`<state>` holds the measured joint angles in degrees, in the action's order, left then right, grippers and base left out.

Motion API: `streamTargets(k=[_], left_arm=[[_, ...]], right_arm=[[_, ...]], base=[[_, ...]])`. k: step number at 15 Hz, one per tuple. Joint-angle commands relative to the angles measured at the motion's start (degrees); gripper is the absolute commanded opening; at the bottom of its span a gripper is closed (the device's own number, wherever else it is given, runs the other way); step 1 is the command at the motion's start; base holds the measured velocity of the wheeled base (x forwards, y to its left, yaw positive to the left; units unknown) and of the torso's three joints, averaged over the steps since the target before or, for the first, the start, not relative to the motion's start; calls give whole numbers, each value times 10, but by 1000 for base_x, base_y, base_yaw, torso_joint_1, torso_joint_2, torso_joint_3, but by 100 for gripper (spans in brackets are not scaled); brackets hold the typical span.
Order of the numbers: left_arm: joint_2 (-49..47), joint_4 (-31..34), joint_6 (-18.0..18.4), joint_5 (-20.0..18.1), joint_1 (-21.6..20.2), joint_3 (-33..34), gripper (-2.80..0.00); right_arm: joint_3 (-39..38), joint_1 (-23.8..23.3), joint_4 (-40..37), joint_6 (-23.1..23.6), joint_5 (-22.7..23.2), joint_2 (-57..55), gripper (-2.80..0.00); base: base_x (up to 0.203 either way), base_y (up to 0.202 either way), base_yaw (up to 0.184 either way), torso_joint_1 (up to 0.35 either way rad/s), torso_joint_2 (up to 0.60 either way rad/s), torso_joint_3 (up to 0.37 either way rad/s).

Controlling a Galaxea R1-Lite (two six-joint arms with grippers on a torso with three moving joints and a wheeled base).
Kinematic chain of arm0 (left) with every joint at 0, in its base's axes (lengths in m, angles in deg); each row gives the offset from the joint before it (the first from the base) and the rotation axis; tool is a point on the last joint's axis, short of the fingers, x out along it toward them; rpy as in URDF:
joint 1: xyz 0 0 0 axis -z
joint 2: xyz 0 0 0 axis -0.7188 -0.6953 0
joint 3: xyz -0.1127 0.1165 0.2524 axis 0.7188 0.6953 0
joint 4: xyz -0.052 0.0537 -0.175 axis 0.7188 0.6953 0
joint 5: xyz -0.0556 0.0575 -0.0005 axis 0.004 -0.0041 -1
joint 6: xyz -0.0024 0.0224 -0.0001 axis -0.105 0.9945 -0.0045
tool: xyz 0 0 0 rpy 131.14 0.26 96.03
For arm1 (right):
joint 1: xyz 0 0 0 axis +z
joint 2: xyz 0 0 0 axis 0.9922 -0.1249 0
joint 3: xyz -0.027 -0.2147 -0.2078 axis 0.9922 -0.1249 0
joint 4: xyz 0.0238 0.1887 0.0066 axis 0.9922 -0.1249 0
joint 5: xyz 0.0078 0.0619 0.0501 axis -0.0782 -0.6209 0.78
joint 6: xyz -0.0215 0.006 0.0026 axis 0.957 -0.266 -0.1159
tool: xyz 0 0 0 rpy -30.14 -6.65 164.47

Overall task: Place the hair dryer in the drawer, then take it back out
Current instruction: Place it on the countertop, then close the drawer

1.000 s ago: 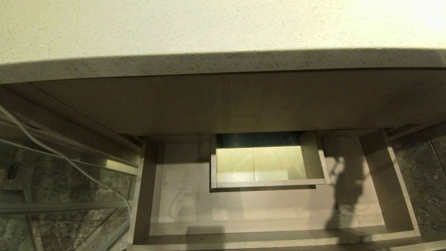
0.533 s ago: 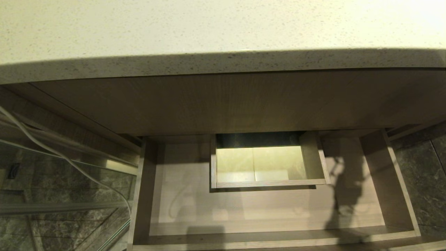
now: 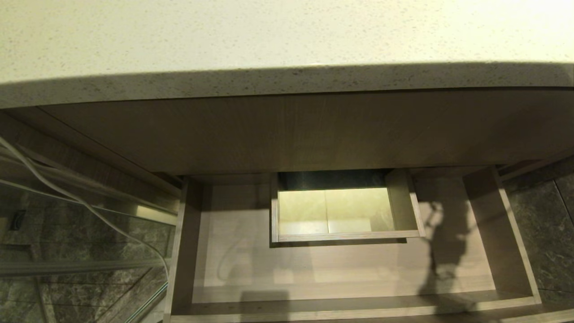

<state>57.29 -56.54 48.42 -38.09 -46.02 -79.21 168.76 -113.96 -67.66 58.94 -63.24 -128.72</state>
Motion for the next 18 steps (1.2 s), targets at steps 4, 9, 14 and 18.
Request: streamTargets(k=[4, 9, 14, 18], left_arm=[[0, -2, 0, 0, 0, 23, -280], [0, -1, 0, 0, 0, 23, -280], [0, -1, 0, 0, 0, 23, -280], [0, -1, 0, 0, 0, 23, -280]], right_arm=[[0, 0, -1, 0, 0, 30, 0], [-13, 2, -3, 1, 9, 96, -280], [-109, 2, -14, 5, 7, 240, -280], [-159, 1, -159, 42, 2, 327, -280]], base=[[0, 0, 0, 0, 0, 0], [0, 0, 0, 0, 0, 0], [0, 0, 0, 0, 0, 0], [0, 0, 0, 0, 0, 0]])
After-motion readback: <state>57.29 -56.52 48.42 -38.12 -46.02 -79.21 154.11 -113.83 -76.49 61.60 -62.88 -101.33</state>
